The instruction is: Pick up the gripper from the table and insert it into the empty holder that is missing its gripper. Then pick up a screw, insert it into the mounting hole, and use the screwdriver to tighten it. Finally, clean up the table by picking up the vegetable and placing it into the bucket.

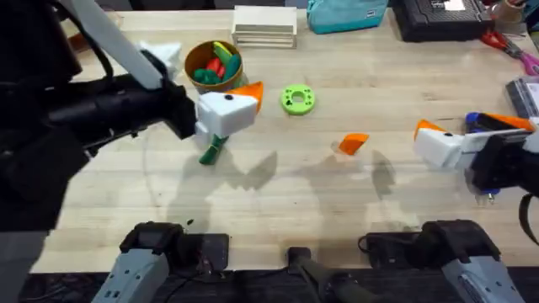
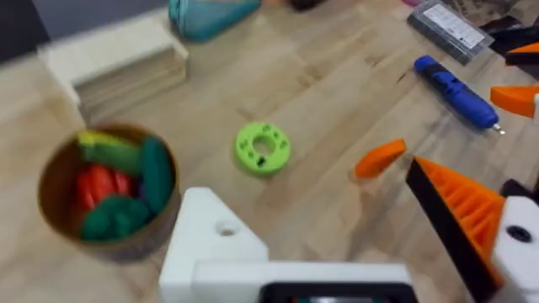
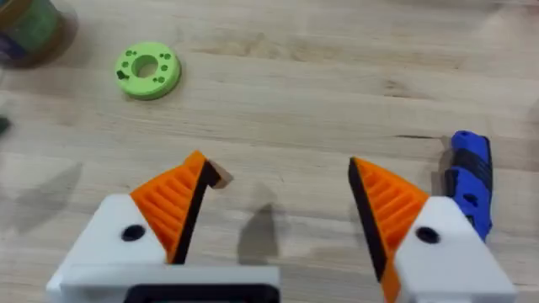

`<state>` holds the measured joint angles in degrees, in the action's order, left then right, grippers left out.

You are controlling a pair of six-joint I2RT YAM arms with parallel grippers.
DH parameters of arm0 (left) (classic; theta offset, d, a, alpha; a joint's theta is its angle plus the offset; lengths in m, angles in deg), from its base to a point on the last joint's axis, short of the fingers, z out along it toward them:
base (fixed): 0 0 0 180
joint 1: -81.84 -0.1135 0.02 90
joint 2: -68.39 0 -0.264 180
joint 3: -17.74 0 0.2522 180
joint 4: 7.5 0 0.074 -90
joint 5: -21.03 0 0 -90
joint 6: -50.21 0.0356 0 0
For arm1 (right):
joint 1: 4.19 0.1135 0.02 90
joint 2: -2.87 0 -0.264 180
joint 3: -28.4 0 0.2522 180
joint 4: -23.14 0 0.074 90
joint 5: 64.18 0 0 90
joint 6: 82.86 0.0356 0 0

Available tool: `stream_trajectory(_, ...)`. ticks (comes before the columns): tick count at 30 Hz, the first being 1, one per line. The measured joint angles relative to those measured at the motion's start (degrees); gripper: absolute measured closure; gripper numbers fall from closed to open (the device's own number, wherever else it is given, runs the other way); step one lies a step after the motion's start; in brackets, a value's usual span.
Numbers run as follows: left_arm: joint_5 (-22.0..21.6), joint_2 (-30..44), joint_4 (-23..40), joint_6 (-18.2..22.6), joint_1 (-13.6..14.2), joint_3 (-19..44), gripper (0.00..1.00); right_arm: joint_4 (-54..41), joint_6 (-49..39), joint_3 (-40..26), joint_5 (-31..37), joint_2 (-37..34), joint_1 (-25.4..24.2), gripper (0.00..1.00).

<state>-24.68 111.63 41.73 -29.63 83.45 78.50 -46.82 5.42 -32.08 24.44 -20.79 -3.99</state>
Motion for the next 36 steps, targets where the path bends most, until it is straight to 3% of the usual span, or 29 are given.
stream_trajectory(3,-0.3,-1.9,-8.7,1.6,3.7,-4.3,0.014,0.0,0.0,0.0,0.0,0.0,0.0,0.012)
stream_trajectory(9,-4.0,-13.9,-30.4,0.5,13.4,-22.5,0.014,0.0,0.0,0.0,0.0,0.0,0.0,0.012)
stream_trajectory(16,-8.9,-29.8,-44.2,-3.7,20.0,-41.0,0.014,0.0,0.0,0.0,0.0,0.0,0.0,0.012)
stream_trajectory(18,-9.7,-34.2,-44.7,-5.1,20.8,-44.5,0.014,0.0,0.0,0.0,0.0,0.0,0.0,0.012)
stream_trajectory(23,-10.8,-42.4,-37.3,-7.8,20.9,-46.6,0.014,0.0,0.0,0.0,0.0,0.0,0.0,0.012)
stream_trajectory(26,-11.0,-43.2,-32.3,-10.3,20.9,-46.6,0.014,0.0,0.0,0.0,0.0,0.0,0.0,0.012)
stream_trajectory(36,-11.1,-43.0,-32.2,-17.7,20.9,-46.6,0.014,0.0,0.0,0.0,0.0,0.0,0.0,0.011)
